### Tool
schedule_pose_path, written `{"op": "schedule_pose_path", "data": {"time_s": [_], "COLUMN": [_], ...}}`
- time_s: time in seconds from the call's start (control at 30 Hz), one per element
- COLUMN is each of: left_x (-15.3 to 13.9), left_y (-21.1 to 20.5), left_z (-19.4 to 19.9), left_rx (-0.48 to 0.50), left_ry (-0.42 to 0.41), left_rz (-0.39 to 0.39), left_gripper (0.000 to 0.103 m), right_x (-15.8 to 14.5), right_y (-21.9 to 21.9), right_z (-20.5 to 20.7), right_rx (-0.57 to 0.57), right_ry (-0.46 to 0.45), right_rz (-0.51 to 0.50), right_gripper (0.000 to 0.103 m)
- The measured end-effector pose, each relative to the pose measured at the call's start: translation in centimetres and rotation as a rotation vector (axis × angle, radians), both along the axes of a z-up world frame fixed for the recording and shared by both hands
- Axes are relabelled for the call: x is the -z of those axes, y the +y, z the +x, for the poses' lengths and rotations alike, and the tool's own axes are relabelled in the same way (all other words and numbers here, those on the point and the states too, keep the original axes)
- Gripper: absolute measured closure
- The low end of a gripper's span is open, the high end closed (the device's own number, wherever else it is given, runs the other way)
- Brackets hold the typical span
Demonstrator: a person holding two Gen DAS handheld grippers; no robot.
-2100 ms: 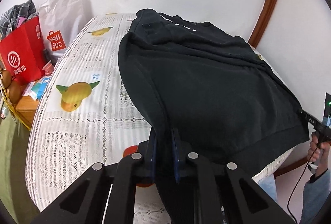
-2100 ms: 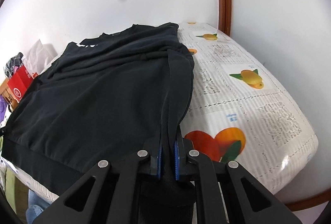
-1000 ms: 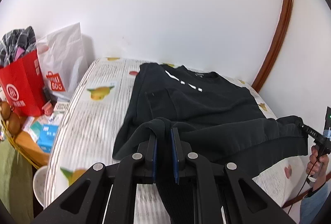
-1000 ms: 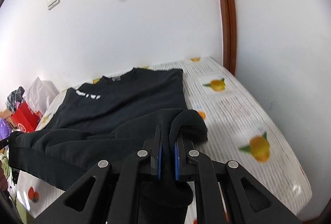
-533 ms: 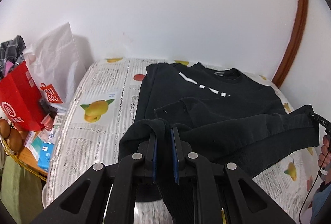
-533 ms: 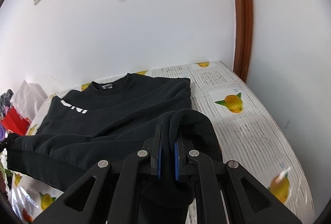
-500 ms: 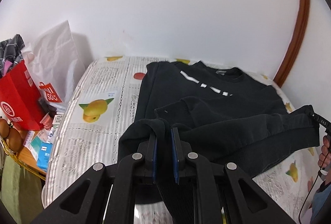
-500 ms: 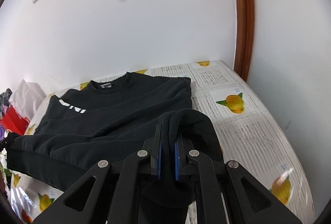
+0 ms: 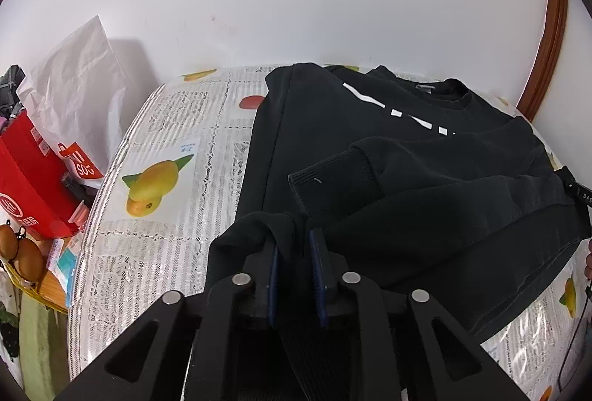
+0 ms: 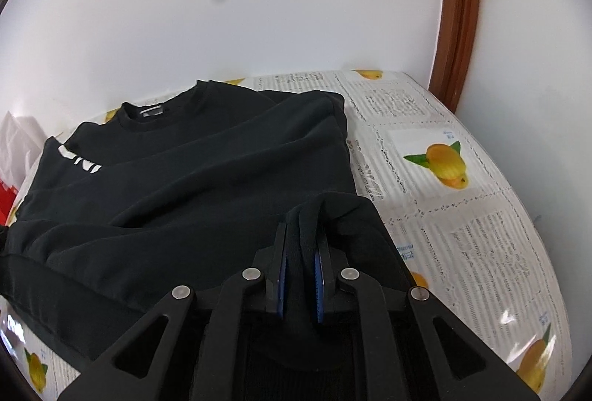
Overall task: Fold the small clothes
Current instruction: 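Fold the held side edge inward over the body with both grippers, then lay the folded side flat and open both grippers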
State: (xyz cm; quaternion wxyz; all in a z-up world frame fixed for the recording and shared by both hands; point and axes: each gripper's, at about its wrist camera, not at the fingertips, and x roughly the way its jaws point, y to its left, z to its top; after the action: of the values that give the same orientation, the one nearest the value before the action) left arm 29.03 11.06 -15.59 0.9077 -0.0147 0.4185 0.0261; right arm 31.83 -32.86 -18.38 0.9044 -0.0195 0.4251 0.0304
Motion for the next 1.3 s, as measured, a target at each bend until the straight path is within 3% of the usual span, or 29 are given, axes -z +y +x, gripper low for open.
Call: {"op": "schedule_pose_path", "data": {"time_s": [0.1, 0.23, 0.37, 0.47, 0.7, 0.8, 1.0, 1.1, 1.17, 1.3], "left_x": [0.1, -0.2, -1.0, -1.6, -0.4, 0.7, 2.4, 2.9, 2.8, 2.4], "left_y": [-0.2, 0.0, 0.6, 1.5, 4.2, 5.3, 5.2, 4.8, 4.4, 3.7], "left_z": [-0.1, -0.7, -2.4, -4.4, -7.7, -7.7, -6.6, -6.2, -6.2, -6.8], "left_rx": [0.001, 0.002, -0.009, -0.021, -0.080, -0.076, -0.052, -0.036, -0.025, -0.008], "left_ry": [0.010, 0.025, 0.009, -0.008, 0.026, 0.055, 0.091, 0.093, 0.089, 0.078], "left_rz": [0.009, -0.001, -0.023, -0.040, -0.067, -0.138, -0.201, -0.207, -0.196, -0.186], "left_gripper": [0.081, 0.064, 0.056, 0.050, 0.049, 0.049, 0.049, 0.063, 0.083, 0.089], "right_x": [0.0, -1.3, -3.6, -4.5, -1.9, -1.0, 0.5, 0.8, 0.6, 0.2], "right_y": [0.0, -1.0, -3.1, -4.8, -7.8, -7.5, -6.6, -6.3, -5.8, -6.5], "right_z": [0.0, -1.2, -4.7, -6.9, -8.0, -7.8, -6.3, -5.9, -6.1, -6.8], "right_rx": [-0.001, -0.033, -0.055, -0.007, 0.074, 0.059, 0.067, 0.071, 0.054, 0.049], "right_ry": [0.007, 0.029, -0.023, -0.063, 0.030, 0.049, 0.087, 0.092, 0.079, 0.077], "right_rz": [-0.016, 0.015, 0.076, 0.068, 0.104, 0.149, 0.156, 0.139, 0.110, 0.149], "right_gripper": [0.087, 0.073, 0.064, 0.063, 0.063, 0.063, 0.062, 0.072, 0.090, 0.093]}}
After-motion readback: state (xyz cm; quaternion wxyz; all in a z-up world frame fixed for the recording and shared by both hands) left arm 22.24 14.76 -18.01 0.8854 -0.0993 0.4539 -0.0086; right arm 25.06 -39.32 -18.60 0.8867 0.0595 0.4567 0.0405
